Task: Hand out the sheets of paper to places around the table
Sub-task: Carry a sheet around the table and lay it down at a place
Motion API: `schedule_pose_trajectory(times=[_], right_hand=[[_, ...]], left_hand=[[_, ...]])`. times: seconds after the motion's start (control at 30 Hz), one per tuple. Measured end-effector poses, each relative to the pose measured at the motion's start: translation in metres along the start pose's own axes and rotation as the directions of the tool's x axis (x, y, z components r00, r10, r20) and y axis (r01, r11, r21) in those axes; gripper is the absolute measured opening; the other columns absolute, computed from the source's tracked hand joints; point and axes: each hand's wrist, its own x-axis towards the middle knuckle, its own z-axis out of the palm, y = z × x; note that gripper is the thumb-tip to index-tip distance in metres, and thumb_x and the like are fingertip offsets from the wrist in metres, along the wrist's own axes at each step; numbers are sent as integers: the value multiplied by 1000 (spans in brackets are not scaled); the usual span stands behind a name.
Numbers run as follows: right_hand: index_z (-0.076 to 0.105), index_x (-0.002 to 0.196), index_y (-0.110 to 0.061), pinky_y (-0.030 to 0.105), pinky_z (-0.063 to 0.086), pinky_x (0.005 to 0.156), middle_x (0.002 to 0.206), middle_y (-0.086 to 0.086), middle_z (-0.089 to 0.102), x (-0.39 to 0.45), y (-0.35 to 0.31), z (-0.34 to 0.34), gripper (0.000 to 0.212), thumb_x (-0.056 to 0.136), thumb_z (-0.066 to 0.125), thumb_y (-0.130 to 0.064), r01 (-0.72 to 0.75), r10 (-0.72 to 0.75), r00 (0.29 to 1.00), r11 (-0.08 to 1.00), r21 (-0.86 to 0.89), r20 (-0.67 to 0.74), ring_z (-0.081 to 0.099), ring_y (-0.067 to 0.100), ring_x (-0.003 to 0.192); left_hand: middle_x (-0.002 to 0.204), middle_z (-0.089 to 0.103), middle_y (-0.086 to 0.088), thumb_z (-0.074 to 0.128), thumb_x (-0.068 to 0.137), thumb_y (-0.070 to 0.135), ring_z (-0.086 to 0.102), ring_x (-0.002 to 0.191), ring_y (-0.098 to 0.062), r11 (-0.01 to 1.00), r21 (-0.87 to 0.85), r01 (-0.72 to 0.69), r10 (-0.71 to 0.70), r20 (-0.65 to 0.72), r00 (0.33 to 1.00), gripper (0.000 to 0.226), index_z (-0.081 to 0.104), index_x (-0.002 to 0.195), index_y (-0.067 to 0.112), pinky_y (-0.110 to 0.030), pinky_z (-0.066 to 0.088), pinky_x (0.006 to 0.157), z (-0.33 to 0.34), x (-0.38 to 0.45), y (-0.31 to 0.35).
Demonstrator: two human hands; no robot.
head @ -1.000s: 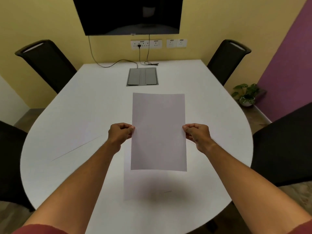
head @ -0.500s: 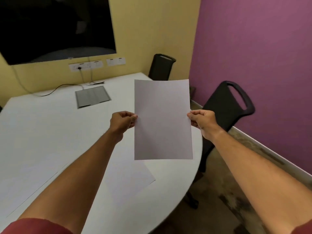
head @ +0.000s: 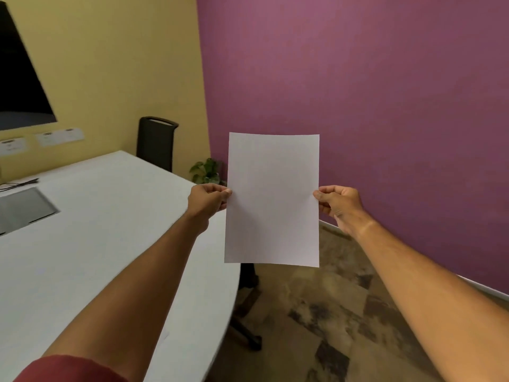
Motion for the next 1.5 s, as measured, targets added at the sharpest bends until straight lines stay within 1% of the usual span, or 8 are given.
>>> schedule_pose_trajectory(times=[0.13,0.4,0.63,0.8,1.0,1.2,1.4,1.5], right_hand=[[71,85,-8,29,59,69,83,9,74,20,-2,-62,6,83,74,-4,2,-3,997,1000,-6,-74,70,18,71],[70,84,-8,24,57,61,82,6,74,92,-10,-180,5,83,74,-4,18,-17,994,1000,9,-106,70,15,70],[70,88,-5,33,60,79,91,12,74,171,-12,-238,5,84,72,-3,9,-7,998,1000,27,-67,71,21,80],[69,87,-6,34,60,79,90,12,73,232,-2,-244,5,85,71,-2,-3,6,999,998,57,-44,71,22,80],[70,87,-5,28,60,69,90,12,75,341,8,-235,5,84,72,-1,-5,7,999,998,61,-34,73,20,79],[70,86,-6,25,58,64,88,11,76,469,6,-207,7,83,74,-2,-10,10,1000,999,53,1,74,19,77],[69,89,-4,29,58,70,90,13,75,567,13,-173,8,83,74,-2,-38,34,998,997,69,57,73,21,78],[69,90,-3,27,59,68,91,14,75,618,15,-151,9,83,74,-2,-46,40,995,997,66,94,73,20,78]], left_hand=[[98,71,-16,70,89,12,68,93,-28,1000,17,-2,1,69,998,9,71,86,4,-37,59,85,70,6,3],[81,71,-6,72,88,16,67,76,-16,998,49,-38,32,109,993,9,73,82,8,-24,56,66,211,34,12],[74,71,-4,73,87,14,66,68,-14,998,60,-24,16,117,993,10,72,79,7,-19,54,60,292,77,17],[80,73,-7,72,87,13,68,73,-17,996,90,-16,7,96,995,10,73,81,5,-24,56,66,324,125,14],[67,71,-2,72,88,15,65,63,-13,996,84,-32,25,74,997,13,72,76,8,-25,56,63,363,221,7],[68,73,-5,72,87,15,66,63,-17,998,56,2,-4,42,999,12,73,81,5,-44,58,78,390,335,5],[63,71,-5,68,89,8,65,57,-15,998,54,9,-10,12,1000,13,71,79,0,-25,56,58,400,419,10],[69,71,-7,68,89,8,65,57,-12,998,61,10,-7,-41,999,13,70,83,-4,-21,54,58,401,460,10]])
